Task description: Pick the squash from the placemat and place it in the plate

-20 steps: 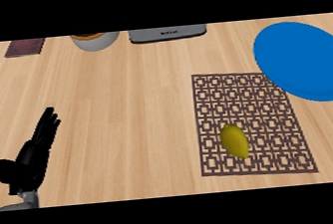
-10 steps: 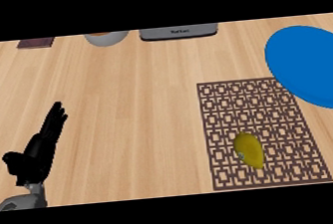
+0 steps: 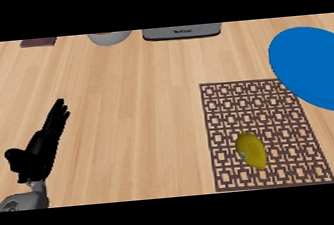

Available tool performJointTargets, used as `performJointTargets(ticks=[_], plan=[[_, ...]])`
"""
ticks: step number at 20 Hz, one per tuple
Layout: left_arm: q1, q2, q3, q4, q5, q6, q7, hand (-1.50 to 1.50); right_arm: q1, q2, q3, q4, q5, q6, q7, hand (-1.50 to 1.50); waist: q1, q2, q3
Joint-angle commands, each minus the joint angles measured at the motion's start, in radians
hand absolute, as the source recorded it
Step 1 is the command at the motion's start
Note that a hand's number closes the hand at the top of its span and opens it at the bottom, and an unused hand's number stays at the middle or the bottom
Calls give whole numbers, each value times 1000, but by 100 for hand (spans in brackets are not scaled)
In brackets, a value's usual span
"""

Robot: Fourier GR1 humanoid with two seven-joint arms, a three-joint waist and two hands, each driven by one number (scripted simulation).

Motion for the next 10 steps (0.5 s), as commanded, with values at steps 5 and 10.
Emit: performJointTargets(ticks=[5, 10], plan=[[-46, 24, 40, 44, 10, -30, 8, 0, -207, 131, 114, 70, 103, -35, 84, 150, 3, 2, 0], [-37, -19, 1, 27, -14, -20, 13, 0, -284, 246, 131, 215, 155, -142, 61, 150, 13, 6, 1]])
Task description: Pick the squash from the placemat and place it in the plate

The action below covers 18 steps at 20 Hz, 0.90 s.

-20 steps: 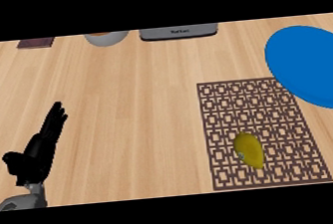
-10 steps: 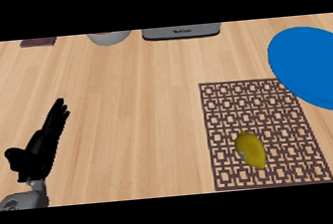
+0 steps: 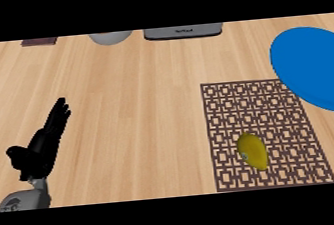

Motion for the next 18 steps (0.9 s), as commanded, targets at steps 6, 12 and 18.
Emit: performJointTargets(ticks=[6, 12, 18], plan=[[-66, -29, -13, -3, -22, 30, 47, 0, -151, 165, -64, 197, -26, -138, 104, -150, 9, 5, 2], [-58, -6, 12, 6, -12, 2, 36, 0, -231, 157, -63, 341, 6, -132, 148, -150, 14, 8, 2], [-41, -3, 15, -18, -14, 1, 37, 0, -188, 160, -225, 327, -158, -159, 23, -150, 3, 5, 3]])
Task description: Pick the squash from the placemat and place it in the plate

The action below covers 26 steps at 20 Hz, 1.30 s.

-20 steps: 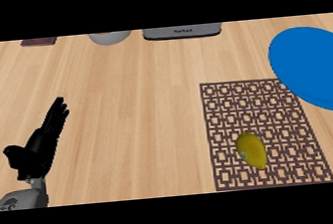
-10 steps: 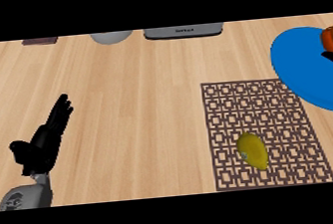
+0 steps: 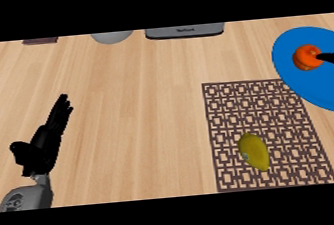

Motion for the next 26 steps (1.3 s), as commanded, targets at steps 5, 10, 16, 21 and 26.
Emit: performJointTargets(ticks=[5, 10, 16, 21, 26], plan=[[25, -15, -16, -37, -14, 10, 5, 0, 1, -117, -210, 42, -213, 151, -58, -150, -2, -1, 1], [59, -7, -4, -50, 3, -9, 4, 0, 148, -207, -311, 90, -317, 341, -159, -150, -11, -2, 2], [29, -33, -9, -27, -16, 24, -3, 0, 294, -294, -327, 116, -326, 511, -297, -150, -6, 5, 5], [40, -43, -23, -36, -33, 34, -4, 0, 381, -343, -325, 123, -321, 620, -386, -150, -4, 4, 6], [-16, -11, 2, -23, -6, -2, 13, 0, 424, -301, -296, 121, -284, 581, -458, -150, 4, 11, 9]])
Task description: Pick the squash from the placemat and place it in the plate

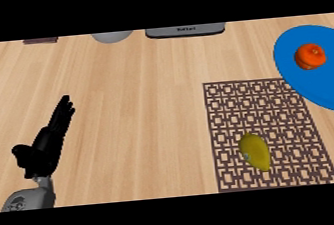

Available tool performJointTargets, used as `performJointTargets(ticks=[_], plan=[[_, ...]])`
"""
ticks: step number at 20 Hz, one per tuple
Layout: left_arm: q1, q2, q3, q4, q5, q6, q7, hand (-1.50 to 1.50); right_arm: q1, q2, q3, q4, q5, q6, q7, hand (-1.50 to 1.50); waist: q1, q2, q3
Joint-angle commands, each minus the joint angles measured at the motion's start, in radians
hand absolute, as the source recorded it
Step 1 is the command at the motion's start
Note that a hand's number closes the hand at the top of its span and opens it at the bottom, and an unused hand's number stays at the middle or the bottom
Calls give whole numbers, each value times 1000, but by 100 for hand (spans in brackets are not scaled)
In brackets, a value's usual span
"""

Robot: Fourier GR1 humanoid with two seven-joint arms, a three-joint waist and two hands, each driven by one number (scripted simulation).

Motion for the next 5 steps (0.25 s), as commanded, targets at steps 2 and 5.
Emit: performJointTargets(ticks=[2, 5], plan=[[24, -12, -7, -25, 8, -4, 15, 0, 51, 1, 16, 6, 21, 28, -73, -150, 10, -1, 1], [3, -30, -15, -9, -9, 20, 11, 0, 46, -28, -7, 6, 2, 16, -64, -150, 7, 1, 2]])
